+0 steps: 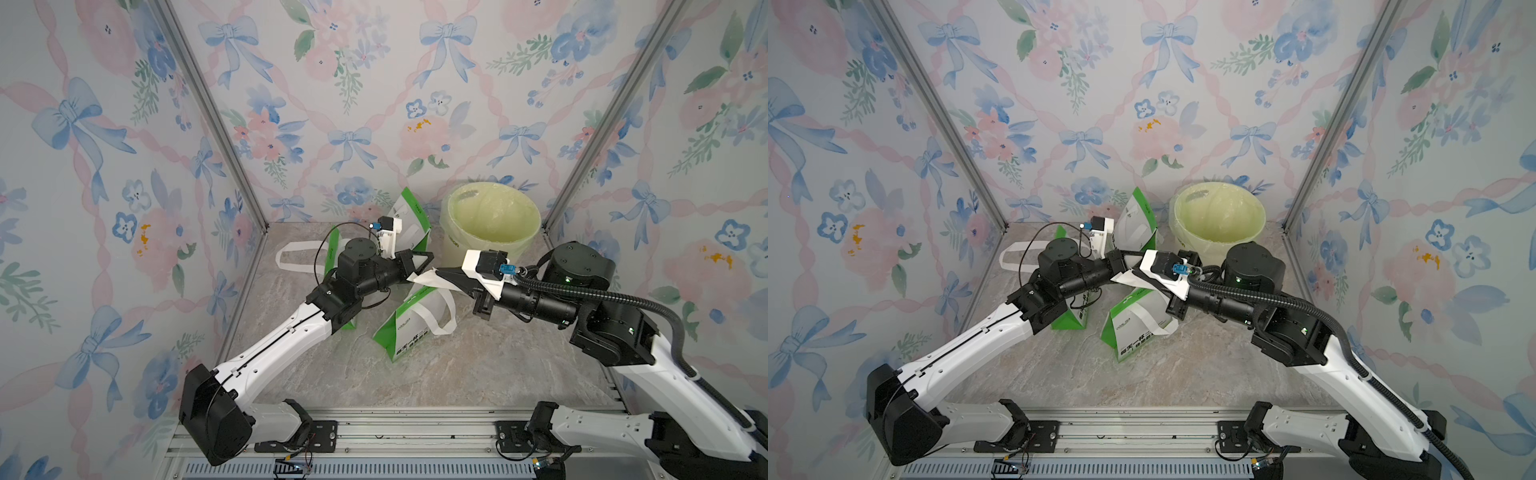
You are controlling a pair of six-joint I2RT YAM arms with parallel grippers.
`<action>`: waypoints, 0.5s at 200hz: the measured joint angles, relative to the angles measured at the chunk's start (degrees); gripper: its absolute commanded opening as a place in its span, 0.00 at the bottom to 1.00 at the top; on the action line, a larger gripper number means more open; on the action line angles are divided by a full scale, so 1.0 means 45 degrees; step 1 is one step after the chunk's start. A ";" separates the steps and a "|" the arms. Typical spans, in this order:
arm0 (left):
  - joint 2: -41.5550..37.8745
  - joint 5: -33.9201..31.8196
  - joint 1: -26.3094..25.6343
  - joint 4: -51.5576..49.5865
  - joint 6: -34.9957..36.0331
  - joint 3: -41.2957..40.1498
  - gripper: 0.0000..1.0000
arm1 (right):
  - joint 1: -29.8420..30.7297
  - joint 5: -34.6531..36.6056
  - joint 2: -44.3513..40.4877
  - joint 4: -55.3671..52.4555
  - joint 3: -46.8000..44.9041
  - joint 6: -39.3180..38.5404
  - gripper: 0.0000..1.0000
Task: Shred takeout receipts and throw away
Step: Shred the takeout receipt, then place the takeout receipt in the trash bin.
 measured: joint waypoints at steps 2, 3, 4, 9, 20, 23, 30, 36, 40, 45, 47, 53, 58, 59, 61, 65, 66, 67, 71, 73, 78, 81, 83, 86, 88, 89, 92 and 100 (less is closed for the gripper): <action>0.0000 -0.0044 0.0000 -0.0005 0.0029 0.0019 0.00 | -0.0097 0.0024 -0.0039 0.0078 -0.0063 0.0092 0.00; 0.0000 -0.0058 0.0000 -0.0019 0.0068 0.0029 0.00 | -0.0131 0.0024 -0.0053 0.0102 -0.0083 0.0141 0.00; 0.0000 -0.0078 0.0000 -0.0029 0.0083 0.0039 0.00 | -0.0214 0.0024 -0.0083 0.0160 -0.0136 0.0238 0.00; 0.0000 -0.0146 0.0000 -0.0078 0.0151 0.0107 0.00 | -0.0500 0.0049 -0.0180 0.0384 -0.0321 0.0486 0.00; 0.0019 -0.0335 0.0000 -0.0219 0.0491 0.0403 0.00 | -0.1336 0.0214 -0.0442 0.0826 -0.0763 0.1180 0.00; 0.0039 -0.0389 0.0000 -0.0233 0.0607 0.0495 0.00 | -0.1564 0.0311 -0.0510 0.0903 -0.0860 0.1336 0.00; 0.0078 -0.0500 -0.0005 -0.0253 0.0899 0.0782 0.00 | -0.2200 0.0554 -0.0656 0.1103 -0.1103 0.1792 0.00; 0.0151 -0.0593 -0.0005 -0.0262 0.1200 0.1064 0.00 | -0.2652 0.0763 -0.0738 0.1239 -0.1258 0.2108 0.00; 0.0214 -0.0665 -0.0005 -0.0267 0.1399 0.1277 0.00 | -0.2977 0.0933 -0.0797 0.1316 -0.1365 0.2361 0.00; 0.0321 -0.0738 -0.0005 -0.0248 0.1681 0.1545 0.00 | -0.3347 0.1156 -0.0855 0.1375 -0.1477 0.2647 0.00; 0.0364 -0.0758 -0.0005 -0.0238 0.1768 0.1666 0.00 | -0.3497 0.1234 -0.0869 0.1384 -0.1515 0.2744 0.00; 0.0534 -0.0840 -0.0019 -0.0228 0.2123 0.2040 0.00 | -0.3866 0.1457 -0.0899 0.1413 -0.1613 0.3031 0.00; 0.0699 -0.0908 -0.0034 -0.0160 0.2424 0.2317 0.00 | -0.4153 0.1632 -0.0908 0.1413 -0.1681 0.3279 0.00; 0.0753 -0.0923 -0.0039 -0.0165 0.2492 0.2399 0.00 | -0.4192 0.1651 -0.0908 0.1418 -0.1685 0.3313 0.00; 0.0797 -0.0937 -0.0049 -0.0151 0.2560 0.2482 0.00 | -0.4299 0.1729 -0.0908 0.1413 -0.1705 0.3390 0.00; 0.0991 -0.0996 -0.0068 -0.0136 0.2871 0.2764 0.00 | -0.4473 0.1885 -0.0908 0.1418 -0.1744 0.3565 0.00; 0.1020 -0.0996 -0.0073 -0.0141 0.2909 0.2807 0.00 | -0.4507 0.1909 -0.0908 0.1418 -0.1749 0.3589 0.00; 0.1078 -0.1015 -0.0083 -0.0117 0.2973 0.2905 0.00 | -0.4537 0.1928 -0.0908 0.1423 -0.1758 0.3609 0.00; 0.1268 -0.1059 -0.0102 -0.0073 0.3249 0.3133 0.00 | -0.4682 0.2079 -0.0908 0.1413 -0.1802 0.3764 0.00; 0.1370 -0.1069 -0.0117 -0.0058 0.3361 0.3269 0.00 | -0.4726 0.2127 -0.0908 0.1413 -0.1817 0.3808 0.00; 0.1651 -0.1122 -0.0160 0.0005 0.3725 0.3585 0.00 | -0.4852 0.2307 -0.0908 0.1379 -0.1870 0.3959 0.00; 0.1841 -0.1137 -0.0185 0.0044 0.3929 0.3808 0.00 | -0.4891 0.2380 -0.0913 0.1379 -0.1894 0.4027 0.00; 0.1933 -0.1141 -0.0194 0.0063 0.4061 0.3900 0.00 | -0.4906 0.2424 -0.0918 0.1375 -0.1909 0.4056 0.00; 0.2137 -0.1161 -0.0233 0.0049 0.4299 0.4099 0.00 | -0.4954 0.2535 -0.0928 0.1375 -0.1953 0.4138 0.00; 0.2263 -0.1175 -0.0253 0.0058 0.4415 0.4245 0.00 | -0.4959 0.2550 -0.0933 0.1379 -0.1967 0.4148 0.00; 0.2361 -0.1185 -0.0267 0.0068 0.4522 0.4333 0.00 | -0.4959 0.2584 -0.0937 0.1375 -0.1987 0.4182 0.00; 0.2569 -0.1190 -0.0291 0.0058 0.4741 0.4522 0.00 | -0.4964 0.2642 -0.0962 0.1365 -0.2021 0.4231 0.00; 0.3138 -0.1219 -0.0374 0.0049 0.5221 0.5051 0.00 | -0.4964 0.2807 -0.1035 0.1326 -0.2127 0.4328 0.00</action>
